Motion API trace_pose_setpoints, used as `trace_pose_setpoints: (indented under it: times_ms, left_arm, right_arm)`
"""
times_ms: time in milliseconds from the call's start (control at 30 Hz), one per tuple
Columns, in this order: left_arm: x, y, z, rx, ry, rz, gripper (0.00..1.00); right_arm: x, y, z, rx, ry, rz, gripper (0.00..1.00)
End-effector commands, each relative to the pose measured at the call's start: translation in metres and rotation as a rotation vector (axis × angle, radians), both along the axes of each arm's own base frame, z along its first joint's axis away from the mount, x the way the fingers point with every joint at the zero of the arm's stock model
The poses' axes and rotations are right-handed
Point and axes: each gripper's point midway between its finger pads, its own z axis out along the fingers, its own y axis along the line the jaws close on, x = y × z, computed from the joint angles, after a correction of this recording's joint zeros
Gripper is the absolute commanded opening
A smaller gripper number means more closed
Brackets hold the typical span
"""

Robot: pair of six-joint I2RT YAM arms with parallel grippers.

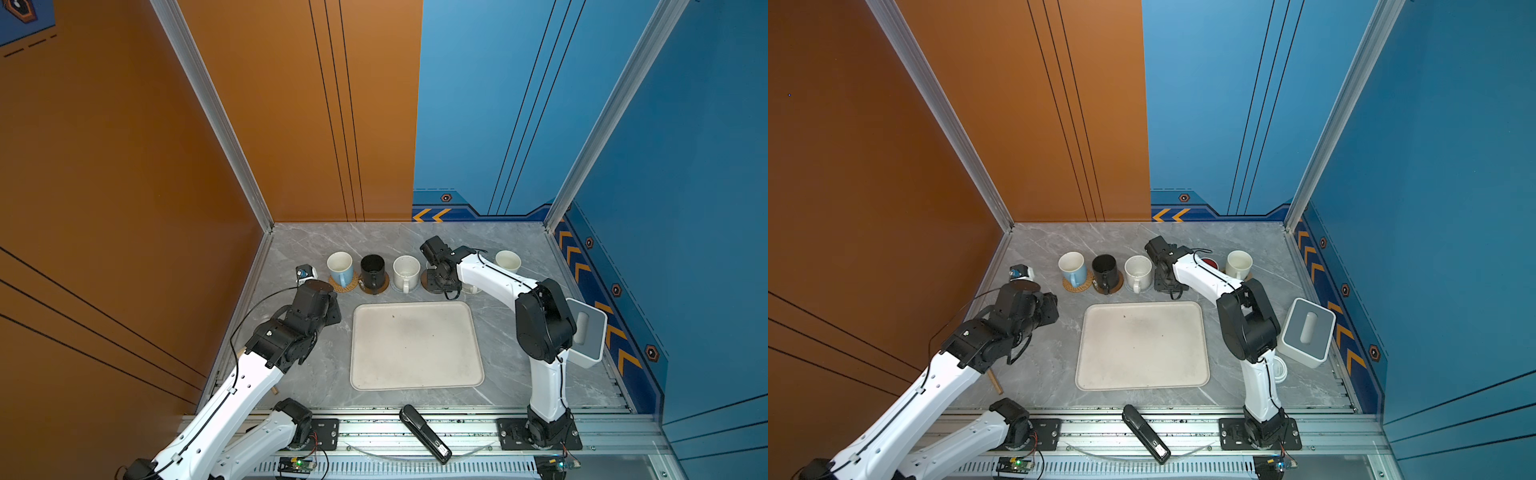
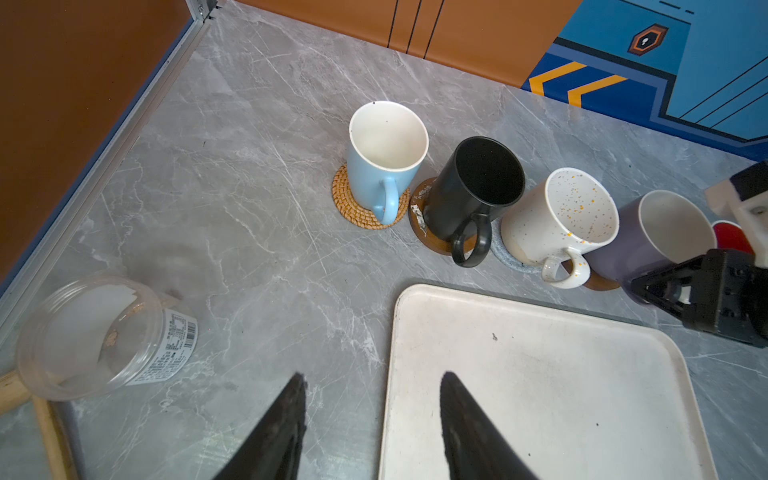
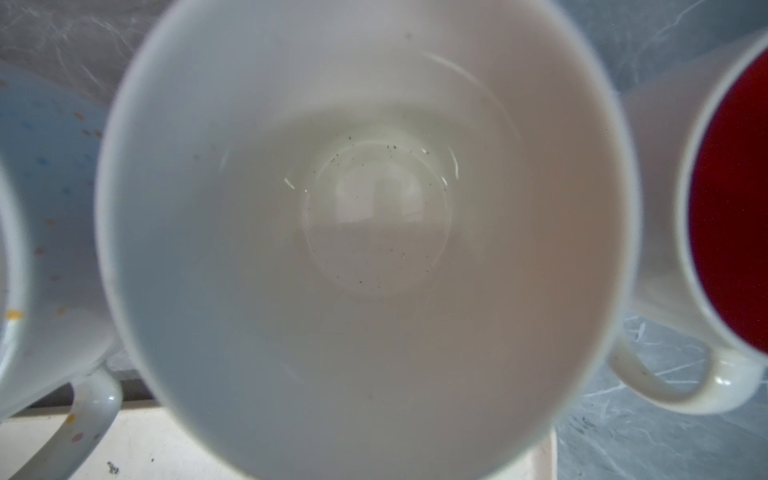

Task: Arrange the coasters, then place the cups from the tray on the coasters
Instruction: 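Lower the lavender mug onto the cork coaster beside the speckled mug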

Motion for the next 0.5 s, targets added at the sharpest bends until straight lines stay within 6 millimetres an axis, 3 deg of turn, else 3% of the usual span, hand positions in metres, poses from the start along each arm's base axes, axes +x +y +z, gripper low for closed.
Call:
trace_pose_setpoints:
  times_ms: [0, 300, 467]
  left_arm:
    - [0.0001, 0.0019, -0.0028, -0.012, -0.002, 0.007, 0.53]
    - [-0.0001, 0.0025, -0.0020, -0.018, -0.003, 0.008, 0.53]
    - [-0.0001, 0.0023, -0.0041, -0.018, 0.003, 0.008, 0.53]
  right_arm:
    - [0.0157, 0.0041, 0.0139, 0.040, -0.066, -0.030, 0.00]
    - [0.0140, 0.0040, 0.0078, 0.038, -0.054, -0.035, 0.00]
    - [0.0132, 0.0036, 0.0056, 0.039, -0.050, -0.039, 0.05]
